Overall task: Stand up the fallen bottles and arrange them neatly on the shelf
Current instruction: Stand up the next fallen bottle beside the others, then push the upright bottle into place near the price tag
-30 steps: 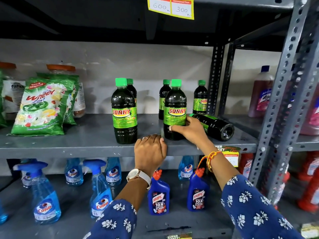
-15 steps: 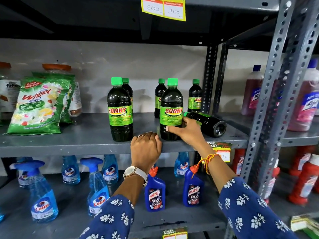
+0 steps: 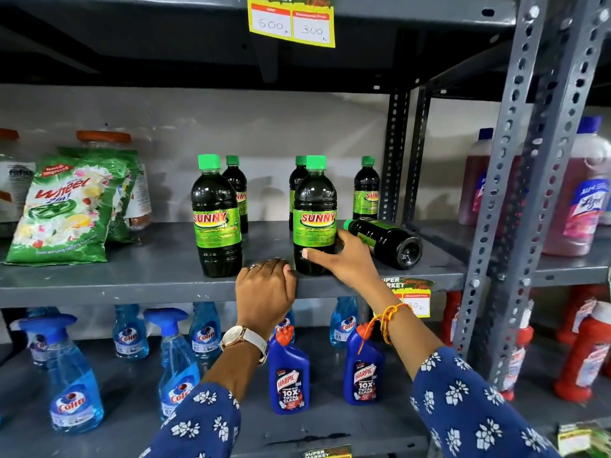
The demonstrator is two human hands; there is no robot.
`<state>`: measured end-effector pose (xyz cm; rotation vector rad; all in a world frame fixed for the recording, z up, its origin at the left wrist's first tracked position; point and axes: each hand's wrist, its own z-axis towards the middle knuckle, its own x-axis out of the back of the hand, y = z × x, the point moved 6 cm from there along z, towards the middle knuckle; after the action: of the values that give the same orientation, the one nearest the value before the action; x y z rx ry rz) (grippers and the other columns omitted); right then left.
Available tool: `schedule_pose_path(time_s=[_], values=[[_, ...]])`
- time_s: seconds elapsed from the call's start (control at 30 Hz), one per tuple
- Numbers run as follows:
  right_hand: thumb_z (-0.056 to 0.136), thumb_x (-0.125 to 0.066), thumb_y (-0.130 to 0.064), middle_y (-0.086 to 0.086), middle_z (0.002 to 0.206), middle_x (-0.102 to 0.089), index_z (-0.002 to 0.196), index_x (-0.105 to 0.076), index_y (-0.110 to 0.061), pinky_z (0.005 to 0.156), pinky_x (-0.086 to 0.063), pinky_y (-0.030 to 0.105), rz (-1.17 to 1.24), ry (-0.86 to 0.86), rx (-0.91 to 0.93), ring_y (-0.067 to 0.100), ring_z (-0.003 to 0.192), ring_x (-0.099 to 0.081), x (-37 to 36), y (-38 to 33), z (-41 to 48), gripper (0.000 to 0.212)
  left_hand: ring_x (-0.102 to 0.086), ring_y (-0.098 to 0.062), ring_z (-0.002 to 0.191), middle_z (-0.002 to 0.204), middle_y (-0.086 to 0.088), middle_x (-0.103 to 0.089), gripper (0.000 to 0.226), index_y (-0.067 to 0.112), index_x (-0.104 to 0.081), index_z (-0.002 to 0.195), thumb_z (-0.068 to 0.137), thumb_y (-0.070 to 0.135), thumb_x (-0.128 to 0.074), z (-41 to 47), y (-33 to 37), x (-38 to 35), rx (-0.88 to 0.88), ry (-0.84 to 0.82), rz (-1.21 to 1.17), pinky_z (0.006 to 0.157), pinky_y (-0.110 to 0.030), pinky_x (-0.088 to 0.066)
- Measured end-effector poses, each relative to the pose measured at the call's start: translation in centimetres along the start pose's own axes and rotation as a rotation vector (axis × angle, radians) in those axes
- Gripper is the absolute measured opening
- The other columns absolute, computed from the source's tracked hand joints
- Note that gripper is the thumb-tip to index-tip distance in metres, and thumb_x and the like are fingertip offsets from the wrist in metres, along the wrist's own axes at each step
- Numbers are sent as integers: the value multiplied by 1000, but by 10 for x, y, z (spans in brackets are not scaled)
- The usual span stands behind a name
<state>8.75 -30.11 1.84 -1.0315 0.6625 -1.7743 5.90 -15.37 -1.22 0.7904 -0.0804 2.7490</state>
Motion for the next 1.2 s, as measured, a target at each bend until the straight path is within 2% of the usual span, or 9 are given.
schedule_pose_path(time_s=[0.1, 0.2, 0.3, 0.37, 0.53, 0.67, 0.87, 1.03, 1.2], values=[[69, -72, -51, -7, 108, -61, 118, -55, -16, 81, -46, 20, 64, 157, -8, 12, 102, -59, 28, -3, 4, 62, -67, -29, 82, 98, -14, -71, 41, 6, -69, 93, 90, 24, -33, -1, -3, 5, 70, 64, -78, 69, -36, -48], [78, -62, -45, 12, 113, -62, 113, -57, -6, 89, -44, 32, -338, 384, 124, 27, 106, -56, 79, -17, 21, 53, -55, -32, 106, 117, -22, -61, 43, -3, -61, 110, 94, 24, -32, -12, 13, 18, 66, 258, -237, 93, -43, -43], [75, -61, -51, 14, 116, -57, 111, -56, -8, 91, -37, 41, -984, 174, -116, 34, 117, -40, 85, -6, 45, 56, -58, -29, 90, 99, -16, -66, 39, 2, -64, 95, 95, 25, -33, -17, 79, 19, -269, 192, -359, 75, -40, -48], [74, -63, -49, 10, 122, -57, 116, -55, -12, 92, -36, 41, -1130, 40, -249, 32, 121, -38, 82, 11, 50, 56, -61, -30, 79, 87, -13, -67, 37, 5, -66, 85, 94, 24, -36, -4, 114, 9, -300, 61, -334, 68, -38, -50], [58, -74, -50, 11, 106, -67, 101, -63, -15, 74, -46, 31, -782, 163, -177, 31, 100, -62, 106, 31, 60, 57, -62, -27, 66, 74, -7, -67, 38, 13, -64, 76, 92, 26, -32, 16, 129, -12, -131, -36, -214, 58, -32, -46], [58, -76, -50, -8, 75, -66, 76, -61, -29, 58, -42, 16, -200, 216, -20, 12, 73, -61, 124, 47, 58, 32, -57, -20, 47, 57, 0, -63, 35, 18, -62, 63, 88, 24, -37, 17, 126, -13, -110, 37, -117, 43, -22, -31], [75, -73, -25, -2, 99, -69, 91, -63, -28, 67, -45, 6, 209, 119, 9, -9, 78, -62, 127, 78, 61, 20, -62, -24, 52, 67, -5, -70, 33, 12, -69, 72, 87, 20, -41, 15, 125, -23, -156, 150, -110, 47, -26, -44], [48, -80, -52, -5, 102, -70, 106, -60, -26, 87, -49, 28, 195, 59, -30, 10, 96, -65, 123, 87, 68, 67, -69, -23, 70, 81, -8, -74, 31, 6, -73, 81, 87, 15, -44, 12, 124, -29, -202, 213, -130, 62, -30, -52], [44, -82, -38, 4, 102, -66, 117, -43, -11, 94, -47, 47, 99, 74, -41, 23, 99, -62, 122, 93, 71, 87, -69, -22, 70, 81, -6, -74, 28, 7, -73, 80, 86, 15, -47, 10, 124, -30, -203, 266, -91, 64, -30, -49]])
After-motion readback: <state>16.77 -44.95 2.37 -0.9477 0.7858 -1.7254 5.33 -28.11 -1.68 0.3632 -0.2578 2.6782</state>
